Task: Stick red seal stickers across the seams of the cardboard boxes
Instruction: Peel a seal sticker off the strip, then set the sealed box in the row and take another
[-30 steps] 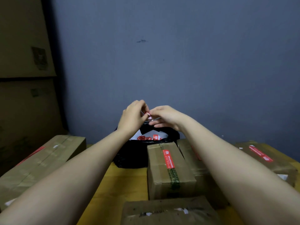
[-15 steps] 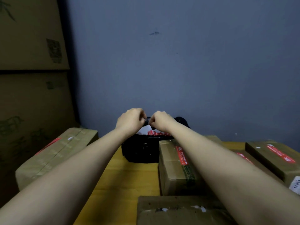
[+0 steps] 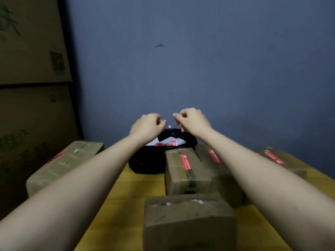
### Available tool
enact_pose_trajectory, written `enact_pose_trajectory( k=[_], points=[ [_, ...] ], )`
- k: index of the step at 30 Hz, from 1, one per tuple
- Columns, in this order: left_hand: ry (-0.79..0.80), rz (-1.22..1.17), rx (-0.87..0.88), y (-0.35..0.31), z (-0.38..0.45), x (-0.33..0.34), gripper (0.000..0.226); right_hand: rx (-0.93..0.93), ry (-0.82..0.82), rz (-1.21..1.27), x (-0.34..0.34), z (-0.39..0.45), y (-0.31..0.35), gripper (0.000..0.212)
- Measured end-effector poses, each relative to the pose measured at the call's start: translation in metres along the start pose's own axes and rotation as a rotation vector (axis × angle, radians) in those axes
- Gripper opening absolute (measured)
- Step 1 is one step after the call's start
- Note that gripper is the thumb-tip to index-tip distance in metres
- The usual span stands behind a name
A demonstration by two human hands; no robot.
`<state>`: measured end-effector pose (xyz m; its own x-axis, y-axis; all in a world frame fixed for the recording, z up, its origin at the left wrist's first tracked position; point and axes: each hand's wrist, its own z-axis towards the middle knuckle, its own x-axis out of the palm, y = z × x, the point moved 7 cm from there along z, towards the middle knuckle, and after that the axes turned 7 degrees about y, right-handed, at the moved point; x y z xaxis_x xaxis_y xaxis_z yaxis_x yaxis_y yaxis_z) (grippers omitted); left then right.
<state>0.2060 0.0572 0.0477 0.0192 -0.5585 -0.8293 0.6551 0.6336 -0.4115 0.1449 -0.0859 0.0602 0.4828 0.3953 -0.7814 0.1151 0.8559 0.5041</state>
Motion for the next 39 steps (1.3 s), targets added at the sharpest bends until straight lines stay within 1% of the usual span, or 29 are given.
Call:
enact_pose_trajectory(
  k=[2, 3, 5, 7, 9, 13, 17, 21, 23, 25, 27, 30, 33, 34, 36, 37, 39],
  points=[
    [0.027, -0.06, 0.047, -0.032, -0.014, 0.003, 0.04, 0.007, -0.033, 0.019, -0.022, -0.024, -0.009, 0.037],
    [0.031, -0.088, 0.068, -0.045, -0.018, 0.004, 0.041, 0.007, -0.04, 0.034, -0.029, -0.034, -0.013, 0.035],
    [0.054, -0.13, 0.098, -0.073, -0.029, 0.012, 0.032, 0.015, -0.055, 0.073, -0.044, -0.058, -0.026, 0.027],
    [0.093, -0.176, 0.141, -0.105, -0.043, 0.022, 0.02, 0.02, -0.107, 0.105, -0.063, -0.086, -0.04, 0.016],
    [0.135, -0.195, 0.204, -0.136, -0.059, 0.033, 0.014, 0.022, -0.155, 0.155, -0.08, -0.115, -0.059, 0.012],
    [0.225, -0.278, 0.304, -0.191, -0.089, 0.058, 0.011, 0.071, -0.291, 0.24, -0.11, -0.167, -0.11, 0.012],
    [0.284, -0.368, 0.338, -0.231, -0.114, 0.094, 0.015, 0.192, -0.447, 0.211, -0.128, -0.223, -0.167, 0.014],
    [0.413, -0.411, 0.32, -0.255, -0.134, 0.148, 0.023, 0.35, -0.523, 0.172, -0.121, -0.267, -0.226, 0.016],
    [0.504, -0.408, 0.286, -0.259, -0.144, 0.179, 0.032, 0.452, -0.542, 0.153, -0.111, -0.282, -0.254, 0.015],
    [0.595, -0.393, 0.206, -0.256, -0.156, 0.207, 0.046, 0.518, -0.589, 0.142, -0.1, -0.296, -0.274, 0.01],
    [0.628, -0.37, 0.104, -0.25, -0.163, 0.229, 0.056, 0.572, -0.639, 0.149, -0.091, -0.307, -0.29, 0.012],
    [0.618, -0.398, -0.028, -0.24, -0.17, 0.255, 0.063, 0.613, -0.617, 0.175, -0.078, -0.311, -0.303, 0.02],
    [0.526, -0.459, -0.107, -0.233, -0.166, 0.272, 0.06, 0.568, -0.535, 0.155, -0.072, -0.301, -0.299, 0.022],
    [0.473, -0.49, -0.126, -0.232, -0.164, 0.274, 0.057, 0.563, -0.505, 0.128, -0.07, -0.299, -0.299, 0.025],
    [0.38, -0.57, -0.146, -0.229, -0.16, 0.275, 0.047, 0.608, -0.464, 0.123, -0.066, -0.298, -0.305, 0.039],
    [0.348, -0.61, -0.151, -0.228, -0.158, 0.277, 0.042, 0.629, -0.448, 0.167, -0.064, -0.298, -0.309, 0.045],
    [0.29, -0.689, -0.139, -0.227, -0.156, 0.279, 0.031, 0.642, -0.422, 0.308, -0.058, -0.299, -0.317, 0.048]
  ],
)
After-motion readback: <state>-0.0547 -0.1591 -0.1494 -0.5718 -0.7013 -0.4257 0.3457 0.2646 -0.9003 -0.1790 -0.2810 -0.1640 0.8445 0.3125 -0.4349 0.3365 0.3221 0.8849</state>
